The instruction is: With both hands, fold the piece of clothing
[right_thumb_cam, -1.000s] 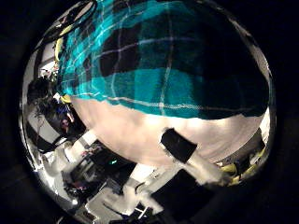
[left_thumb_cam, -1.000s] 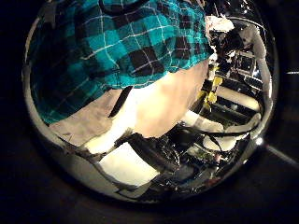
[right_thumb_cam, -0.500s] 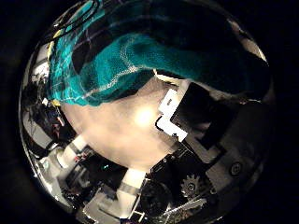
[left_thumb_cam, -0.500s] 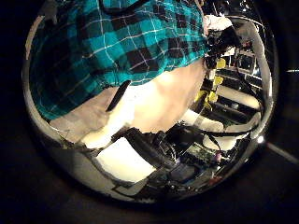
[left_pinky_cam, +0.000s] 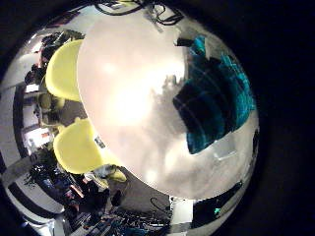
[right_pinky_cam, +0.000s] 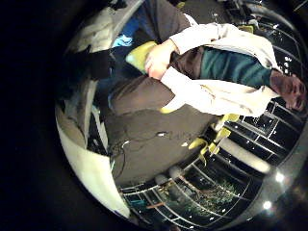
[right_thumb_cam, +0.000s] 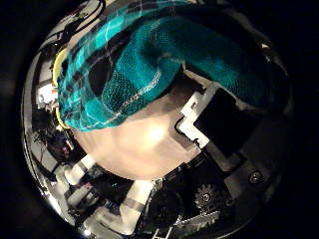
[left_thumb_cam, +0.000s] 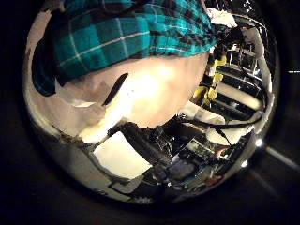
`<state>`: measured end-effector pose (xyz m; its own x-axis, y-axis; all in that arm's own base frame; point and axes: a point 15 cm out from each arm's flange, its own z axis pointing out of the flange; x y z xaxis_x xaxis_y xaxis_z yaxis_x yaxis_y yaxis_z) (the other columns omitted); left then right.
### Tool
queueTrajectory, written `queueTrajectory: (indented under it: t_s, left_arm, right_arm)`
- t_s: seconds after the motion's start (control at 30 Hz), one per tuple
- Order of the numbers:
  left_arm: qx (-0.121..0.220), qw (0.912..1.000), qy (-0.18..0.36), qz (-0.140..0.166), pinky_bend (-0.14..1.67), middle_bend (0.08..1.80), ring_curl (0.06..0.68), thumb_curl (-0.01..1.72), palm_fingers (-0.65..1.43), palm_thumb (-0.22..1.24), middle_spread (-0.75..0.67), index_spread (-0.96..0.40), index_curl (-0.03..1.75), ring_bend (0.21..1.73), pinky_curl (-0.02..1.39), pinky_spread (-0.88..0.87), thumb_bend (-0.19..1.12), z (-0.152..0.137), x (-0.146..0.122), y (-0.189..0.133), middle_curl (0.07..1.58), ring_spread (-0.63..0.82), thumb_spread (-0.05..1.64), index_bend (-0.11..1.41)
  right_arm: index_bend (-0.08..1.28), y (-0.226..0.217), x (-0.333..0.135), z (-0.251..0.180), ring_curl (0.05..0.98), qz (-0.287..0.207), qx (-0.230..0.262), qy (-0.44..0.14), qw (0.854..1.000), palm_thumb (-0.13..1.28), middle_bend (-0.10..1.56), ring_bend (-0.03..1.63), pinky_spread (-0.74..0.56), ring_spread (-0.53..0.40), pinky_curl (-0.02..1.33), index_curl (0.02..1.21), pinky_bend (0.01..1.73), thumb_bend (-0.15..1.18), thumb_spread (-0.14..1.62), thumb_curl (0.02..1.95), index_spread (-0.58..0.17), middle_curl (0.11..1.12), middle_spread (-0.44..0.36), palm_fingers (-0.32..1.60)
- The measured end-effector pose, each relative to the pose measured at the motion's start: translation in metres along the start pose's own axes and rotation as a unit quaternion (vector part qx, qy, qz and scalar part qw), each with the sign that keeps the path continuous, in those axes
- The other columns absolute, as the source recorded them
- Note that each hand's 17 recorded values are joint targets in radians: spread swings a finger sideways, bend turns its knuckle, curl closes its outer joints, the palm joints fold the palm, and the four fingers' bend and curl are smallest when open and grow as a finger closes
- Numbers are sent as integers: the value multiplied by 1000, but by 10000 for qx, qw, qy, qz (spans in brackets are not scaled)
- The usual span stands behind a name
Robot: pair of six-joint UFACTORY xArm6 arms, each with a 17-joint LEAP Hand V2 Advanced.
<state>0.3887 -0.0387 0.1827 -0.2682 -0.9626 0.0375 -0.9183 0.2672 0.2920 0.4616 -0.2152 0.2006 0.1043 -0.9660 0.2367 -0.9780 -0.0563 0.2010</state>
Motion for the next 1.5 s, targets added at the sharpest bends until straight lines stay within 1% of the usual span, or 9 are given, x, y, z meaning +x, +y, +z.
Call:
queueTrajectory:
  t_s: [0.27,0.6,0.93,1.17,1.27,1.37,1.43,1.47,1.5]
  left_arm:
    - [22,9999,96,51,316,203,248,285,348,467,-63,-126,453,665,379,46,-15,4,2,-5,460,-45,1195,184]
    - [764,9958,479,162,344,213,249,288,399,477,-102,-149,448,675,385,-4,-15,-61,15,17,467,-86,1203,182]
    - [542,9961,304,-620,346,210,246,297,394,511,-106,-159,456,669,385,-21,-9,-48,-63,69,475,-92,1207,185]
    - [508,9908,405,-1185,340,208,243,312,392,552,-94,-161,461,667,380,-19,-10,-26,-114,113,477,-83,1216,186]
    - [546,9896,417,-1260,340,207,242,317,392,559,-92,-161,462,666,378,-18,-12,-24,-121,124,478,-82,1220,185]
    - [528,9896,421,-1272,340,206,242,319,392,562,-90,-161,462,666,376,-17,-14,-21,-122,132,479,-81,1222,185]
    - [526,9891,431,-1310,341,205,241,325,392,572,-89,-161,463,667,375,-17,-11,-18,-123,137,480,-81,1225,184]
    - [523,9890,433,-1316,341,205,241,326,392,577,-89,-161,463,667,374,-16,-11,-17,-122,139,480,-81,1224,184]
    - [529,9889,429,-1319,341,206,241,327,393,577,-89,-161,463,666,374,-16,-12,-16,-122,140,481,-81,1224,184]
  right_arm:
    - [1088,-3,-16,-66,792,-66,652,121,9978,1069,1333,1489,-194,-265,948,957,1335,-6,1148,667,-376,942,-206,734]
    - [1117,-12,-108,-157,830,-847,1495,243,9848,1050,1377,1509,-194,-264,1060,999,1328,-8,1167,692,-366,960,-197,685]
    - [1123,3,-315,-208,848,-2459,1807,167,9521,1047,1383,1507,-206,-264,1117,1011,1317,-8,1165,711,-359,960,-192,686]
    - [1118,-2,-450,-190,853,-3386,1601,301,9267,1045,1373,1496,-215,-262,1136,1013,1314,-8,1163,721,-355,958,-191,702]
    - [1109,-4,-490,-166,853,-3641,1421,364,9197,1024,1368,1487,-217,-266,1142,1014,1315,-20,1163,716,-354,956,-193,706]
    - [936,-10,-514,-149,809,-3740,1307,405,9173,931,1294,1465,-250,-259,1079,964,1303,-41,1169,671,-364,903,-205,709]
    - [556,-18,-521,-153,779,-3743,1389,366,9161,843,1141,1493,-337,-270,1004,878,1305,-50,1171,625,-364,839,-243,388]
    - [427,-22,-522,-157,774,-3745,1468,335,9149,811,1008,1468,-340,-273,1001,837,1309,-50,1167,608,-361,799,-249,110]
    - [399,-26,-521,-160,772,-3731,1532,305,9146,799,988,1471,-347,-274,991,821,1314,-47,1169,599,-362,787,-253,118]
